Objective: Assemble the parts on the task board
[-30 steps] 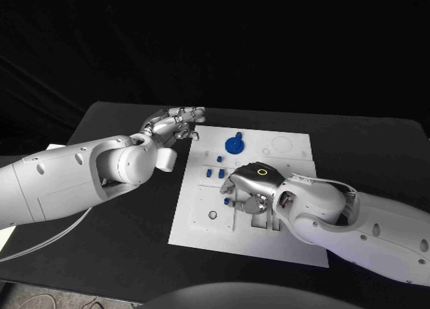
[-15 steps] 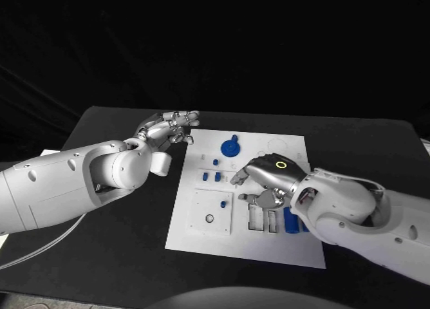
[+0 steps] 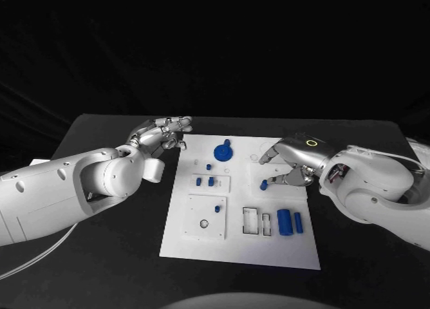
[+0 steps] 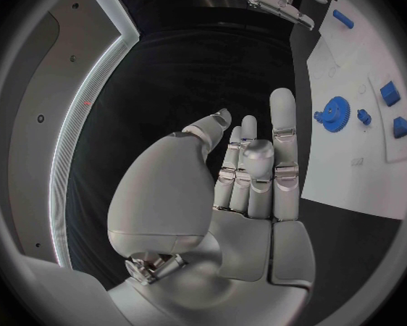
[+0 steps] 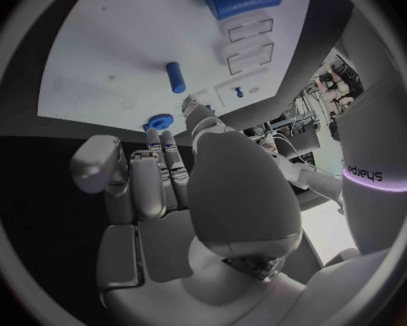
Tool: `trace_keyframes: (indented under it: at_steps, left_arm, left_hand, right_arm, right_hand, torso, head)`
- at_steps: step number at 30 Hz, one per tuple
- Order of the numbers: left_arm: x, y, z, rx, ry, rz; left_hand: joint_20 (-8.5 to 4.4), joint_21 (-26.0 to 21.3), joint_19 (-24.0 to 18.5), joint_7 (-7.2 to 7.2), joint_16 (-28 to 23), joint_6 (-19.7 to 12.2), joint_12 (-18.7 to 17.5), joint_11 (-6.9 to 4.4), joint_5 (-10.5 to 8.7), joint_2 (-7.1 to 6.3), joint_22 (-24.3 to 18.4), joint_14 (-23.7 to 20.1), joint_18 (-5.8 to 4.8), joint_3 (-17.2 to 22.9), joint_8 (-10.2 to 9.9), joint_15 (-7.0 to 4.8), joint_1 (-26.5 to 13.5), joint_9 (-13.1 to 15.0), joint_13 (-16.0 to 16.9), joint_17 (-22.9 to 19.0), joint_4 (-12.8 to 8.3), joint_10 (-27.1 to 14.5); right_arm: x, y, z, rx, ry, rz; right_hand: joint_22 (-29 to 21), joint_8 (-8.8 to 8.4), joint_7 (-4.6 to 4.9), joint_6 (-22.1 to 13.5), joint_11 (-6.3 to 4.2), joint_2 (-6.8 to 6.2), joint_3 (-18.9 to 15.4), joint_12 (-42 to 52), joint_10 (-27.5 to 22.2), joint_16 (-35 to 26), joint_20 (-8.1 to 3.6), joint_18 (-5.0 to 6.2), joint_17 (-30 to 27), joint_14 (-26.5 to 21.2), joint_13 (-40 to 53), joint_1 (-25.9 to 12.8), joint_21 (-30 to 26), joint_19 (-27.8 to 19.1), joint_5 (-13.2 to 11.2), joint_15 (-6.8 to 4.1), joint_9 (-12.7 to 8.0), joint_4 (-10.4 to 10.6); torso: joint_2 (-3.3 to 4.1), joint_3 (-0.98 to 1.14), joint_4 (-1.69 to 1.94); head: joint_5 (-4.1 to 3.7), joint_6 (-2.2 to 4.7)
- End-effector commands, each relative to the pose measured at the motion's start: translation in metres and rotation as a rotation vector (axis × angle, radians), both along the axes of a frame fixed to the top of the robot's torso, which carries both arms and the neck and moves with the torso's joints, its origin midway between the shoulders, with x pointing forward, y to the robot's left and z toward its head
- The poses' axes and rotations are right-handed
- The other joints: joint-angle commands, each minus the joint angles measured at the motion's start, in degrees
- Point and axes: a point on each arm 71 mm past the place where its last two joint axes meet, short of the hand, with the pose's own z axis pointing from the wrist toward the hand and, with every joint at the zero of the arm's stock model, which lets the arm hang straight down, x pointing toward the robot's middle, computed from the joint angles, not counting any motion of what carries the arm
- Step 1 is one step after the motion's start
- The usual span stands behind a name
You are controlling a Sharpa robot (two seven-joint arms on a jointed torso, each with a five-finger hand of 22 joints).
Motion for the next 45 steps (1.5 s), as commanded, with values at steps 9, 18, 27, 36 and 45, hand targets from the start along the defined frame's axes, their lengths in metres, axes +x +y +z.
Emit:
trace_keyframes:
  at_steps: [9,18,27,36,45]
  left_arm:
    - [-0.001,-0.001,0.001,-0.009,-0.008,-0.019]
    - [-0.001,-0.001,0.001,-0.008,-0.007,-0.019]
    - [-0.001,0.000,0.001,-0.008,-0.006,-0.018]
    - [-0.001,0.000,0.001,-0.008,-0.005,-0.019]
    - [-0.001,0.000,0.001,-0.007,-0.004,-0.019]
  left_hand:
    - [0.26,-0.4,-0.2,-0.01,-0.4,-0.2,0.4,0.02,0.18,-0.20,-0.1,-0.2,0.51,-0.3,0.2,0.12,-0.3,-0.1,0.0,0.0,0.0,-0.4]
    - [0.26,-0.4,-0.2,-0.01,-0.4,-0.2,0.4,0.02,0.18,-0.20,-0.1,-0.2,0.51,-0.3,0.2,0.12,-0.3,-0.1,0.0,0.0,0.0,-0.4]
    - [0.26,-0.4,-0.2,-0.01,-0.4,-0.2,0.4,0.02,0.18,-0.20,-0.1,-0.2,0.51,-0.3,0.2,0.12,-0.3,-0.1,0.0,0.0,0.0,-0.4]
    - [0.26,-0.4,-0.2,-0.01,-0.4,-0.2,0.4,0.02,0.18,-0.20,-0.1,-0.2,0.51,-0.3,0.2,0.12,-0.3,-0.1,0.0,0.0,0.0,-0.4]
    - [0.28,-0.4,-0.2,-0.03,-0.3,-0.3,0.6,0.00,0.20,-0.16,-0.1,-0.2,0.52,-0.3,0.3,0.11,-0.2,-0.1,0.1,0.0,-0.1,-0.4]
  right_arm:
    - [-0.001,-0.002,-0.018,-0.109,0.082,-0.001]
    - [-0.002,0.007,-0.028,-0.105,0.098,0.018]
    - [-0.001,0.010,-0.031,-0.103,0.101,0.023]
    - [-0.002,0.013,-0.031,-0.097,0.099,0.034]
    - [0.000,0.013,-0.031,-0.095,0.092,0.026]
  right_hand:
    - [-0.4,0.04,-0.64,0.3,-0.37,1.04,-1.3,1.5,2.4,-0.2,-0.05,1.12,-0.4,2.4,0.1,1.7,-0.6,0.3,0.0,-0.31,0.0,0.6]
    - [-0.1,0.00,-0.63,0.6,-0.99,3.71,0.7,2.5,5.2,0.0,-0.55,1.04,-0.4,2.5,-0.1,3.5,-0.4,0.7,-2.1,-0.86,0.0,0.3]
    - [0.4,0.17,-0.28,1.7,-2.03,5.36,5.4,2.2,9.6,0.3,-1.25,0.95,-0.3,2.6,0.0,4.6,0.0,1.0,-3.4,-1.71,0.1,0.3]
    - [1.0,1.02,-0.27,4.9,-2.89,5.46,9.3,1.7,13.6,0.9,-2.07,0.82,0.2,2.7,0.2,4.5,0.4,1.4,-4.0,-2.44,0.6,0.3]
    - [1.1,1.00,-0.28,5.7,-2.93,4.93,10.4,1.1,14.3,1.0,-2.22,0.78,0.3,2.8,0.1,3.8,0.5,1.5,-4.1,-2.49,0.7,0.3]
  torso:
    - [0.00,-0.03,0.14]
    - [0.03,-0.07,0.10]
    - [0.00,-0.05,0.06]
    - [-0.01,-0.04,0.06]
    - [-0.02,-0.06,0.09]
  head:
    - [-0.04,-0.13]
    - [0.13,-0.16]
    - [0.13,-0.41]
    - [0.12,-0.49]
    - [-0.02,-0.69]
